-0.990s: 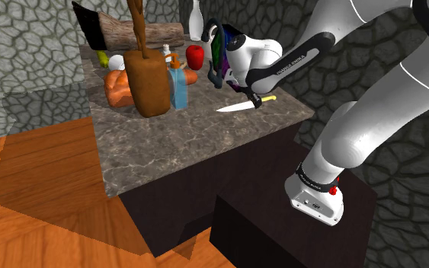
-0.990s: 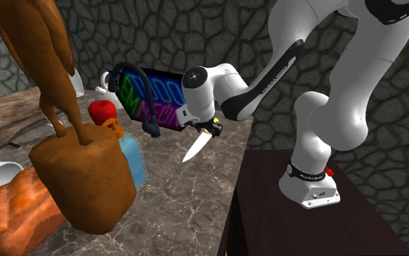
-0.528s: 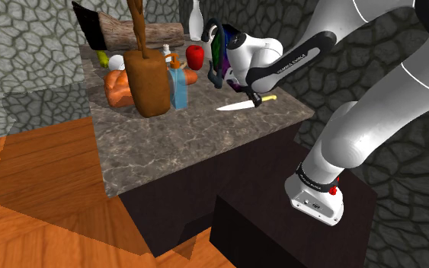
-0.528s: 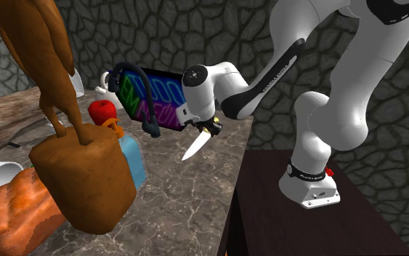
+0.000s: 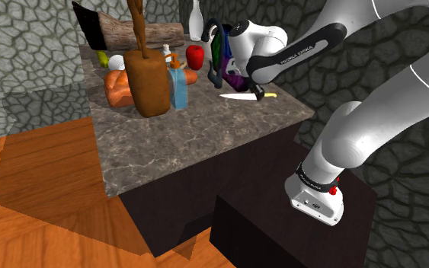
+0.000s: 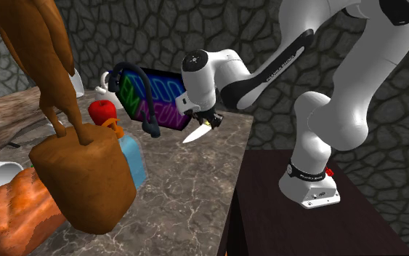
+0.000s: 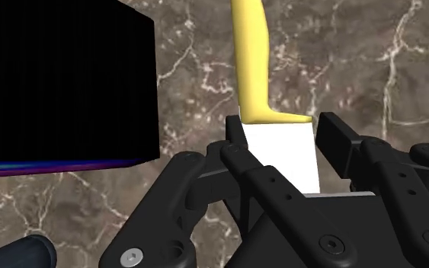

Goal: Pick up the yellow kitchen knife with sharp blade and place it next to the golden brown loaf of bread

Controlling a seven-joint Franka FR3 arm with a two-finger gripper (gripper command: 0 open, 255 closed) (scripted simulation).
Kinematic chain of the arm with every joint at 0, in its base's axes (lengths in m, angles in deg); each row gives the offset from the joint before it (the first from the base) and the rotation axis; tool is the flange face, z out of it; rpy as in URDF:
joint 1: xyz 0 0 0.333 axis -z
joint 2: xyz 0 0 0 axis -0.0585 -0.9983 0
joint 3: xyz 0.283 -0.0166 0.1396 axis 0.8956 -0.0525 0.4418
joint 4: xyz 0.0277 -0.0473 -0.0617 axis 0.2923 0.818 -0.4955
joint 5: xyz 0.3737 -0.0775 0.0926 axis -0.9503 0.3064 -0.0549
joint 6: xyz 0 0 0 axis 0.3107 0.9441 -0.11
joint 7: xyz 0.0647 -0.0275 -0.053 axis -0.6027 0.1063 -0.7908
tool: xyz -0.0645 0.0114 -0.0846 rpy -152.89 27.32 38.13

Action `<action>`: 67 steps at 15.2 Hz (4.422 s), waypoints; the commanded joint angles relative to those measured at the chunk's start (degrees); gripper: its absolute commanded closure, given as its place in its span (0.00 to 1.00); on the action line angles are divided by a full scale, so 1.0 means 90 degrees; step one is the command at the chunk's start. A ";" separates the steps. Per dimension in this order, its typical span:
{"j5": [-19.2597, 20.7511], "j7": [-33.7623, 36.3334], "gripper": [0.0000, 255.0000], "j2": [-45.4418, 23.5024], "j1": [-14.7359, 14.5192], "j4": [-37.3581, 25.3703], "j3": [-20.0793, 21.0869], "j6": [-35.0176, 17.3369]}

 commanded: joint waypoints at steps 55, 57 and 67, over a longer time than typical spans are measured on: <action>-0.1274 0.0272 1.00 -0.2444 -0.0808 -0.4319 0.1247 0.2353; -0.1259 0.0338 1.00 -0.2486 -0.0803 -0.4204 0.1242 0.2209; -0.1159 0.0677 1.00 -0.2774 -0.0775 -0.3712 0.1217 0.1502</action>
